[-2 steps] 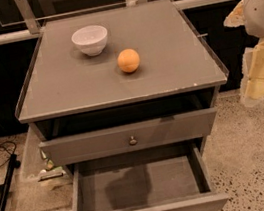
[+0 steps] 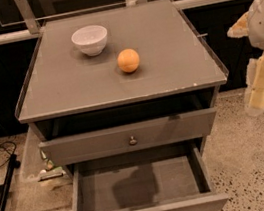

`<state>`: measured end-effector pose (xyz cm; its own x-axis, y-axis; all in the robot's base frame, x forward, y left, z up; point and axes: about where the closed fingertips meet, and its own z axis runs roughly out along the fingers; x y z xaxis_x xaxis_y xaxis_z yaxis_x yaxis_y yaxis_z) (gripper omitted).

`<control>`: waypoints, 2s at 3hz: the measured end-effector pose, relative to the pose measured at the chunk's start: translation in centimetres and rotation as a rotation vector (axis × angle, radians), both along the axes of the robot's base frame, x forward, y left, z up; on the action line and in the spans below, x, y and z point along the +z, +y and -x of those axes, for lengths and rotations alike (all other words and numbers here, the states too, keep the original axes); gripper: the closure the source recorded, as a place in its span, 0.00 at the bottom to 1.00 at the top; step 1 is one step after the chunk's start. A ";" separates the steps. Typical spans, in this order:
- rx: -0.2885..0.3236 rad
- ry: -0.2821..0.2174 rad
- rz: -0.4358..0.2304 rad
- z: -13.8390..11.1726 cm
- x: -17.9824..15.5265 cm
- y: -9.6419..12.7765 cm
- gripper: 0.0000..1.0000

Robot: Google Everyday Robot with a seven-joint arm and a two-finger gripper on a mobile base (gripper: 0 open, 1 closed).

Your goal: Close middle drawer

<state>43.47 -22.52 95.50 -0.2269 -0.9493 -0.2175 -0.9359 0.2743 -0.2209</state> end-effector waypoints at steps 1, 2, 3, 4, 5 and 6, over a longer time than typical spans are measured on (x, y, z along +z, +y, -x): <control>-0.014 0.041 -0.027 1.0 -4.5 -1.7 0.00; -0.012 0.083 -0.073 2.6 -10.1 -3.1 0.00; -0.004 0.130 -0.101 4.1 -15.8 -3.8 0.19; -0.003 0.149 -0.134 5.5 -20.7 -4.0 0.43; 0.005 0.143 -0.167 5.8 -23.3 -3.5 0.66; 0.004 0.141 -0.167 5.8 -23.3 -3.5 0.88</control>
Offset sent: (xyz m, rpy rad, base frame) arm -0.0462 -0.0505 -0.1746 0.1348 0.1401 -0.0137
